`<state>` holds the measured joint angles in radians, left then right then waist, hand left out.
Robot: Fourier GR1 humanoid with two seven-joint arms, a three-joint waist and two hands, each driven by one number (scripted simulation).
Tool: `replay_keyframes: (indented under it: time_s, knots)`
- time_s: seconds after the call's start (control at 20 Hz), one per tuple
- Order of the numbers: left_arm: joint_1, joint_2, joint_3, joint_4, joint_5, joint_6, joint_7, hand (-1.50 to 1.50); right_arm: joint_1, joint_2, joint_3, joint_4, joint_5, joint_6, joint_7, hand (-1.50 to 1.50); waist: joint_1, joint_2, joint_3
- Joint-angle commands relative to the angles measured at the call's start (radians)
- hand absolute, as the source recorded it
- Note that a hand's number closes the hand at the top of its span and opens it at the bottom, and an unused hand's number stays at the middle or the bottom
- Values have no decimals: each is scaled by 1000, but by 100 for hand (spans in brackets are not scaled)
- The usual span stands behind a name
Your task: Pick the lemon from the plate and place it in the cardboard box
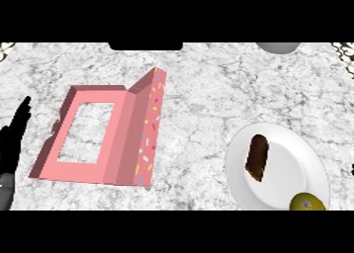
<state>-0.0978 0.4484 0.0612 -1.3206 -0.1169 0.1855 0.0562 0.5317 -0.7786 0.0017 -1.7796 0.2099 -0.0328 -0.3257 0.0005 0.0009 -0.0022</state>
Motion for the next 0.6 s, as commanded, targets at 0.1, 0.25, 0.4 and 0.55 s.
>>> replay_keyframes:
  time_s: [0.1, 0.25, 0.4, 0.55]
  knots:
    - [10, -13, -12, -11, -15, -6, -11, 0, -55, -120, 73, -123, 105, 150, 307, -150, 11, 2, 0]
    - [2, -11, 6, -16, -8, -6, 10, 0, -108, -155, 91, -163, 87, 264, 427, -150, 9, 0, 1]
    - [7, -28, 0, 8, -35, -2, -16, 0, -230, -71, 169, -157, 101, 326, 538, -150, 9, 1, 1]
    - [46, -45, -5, -57, -37, -6, 24, 0, -277, -56, 176, -125, 125, 388, 587, -150, 7, -1, 2]
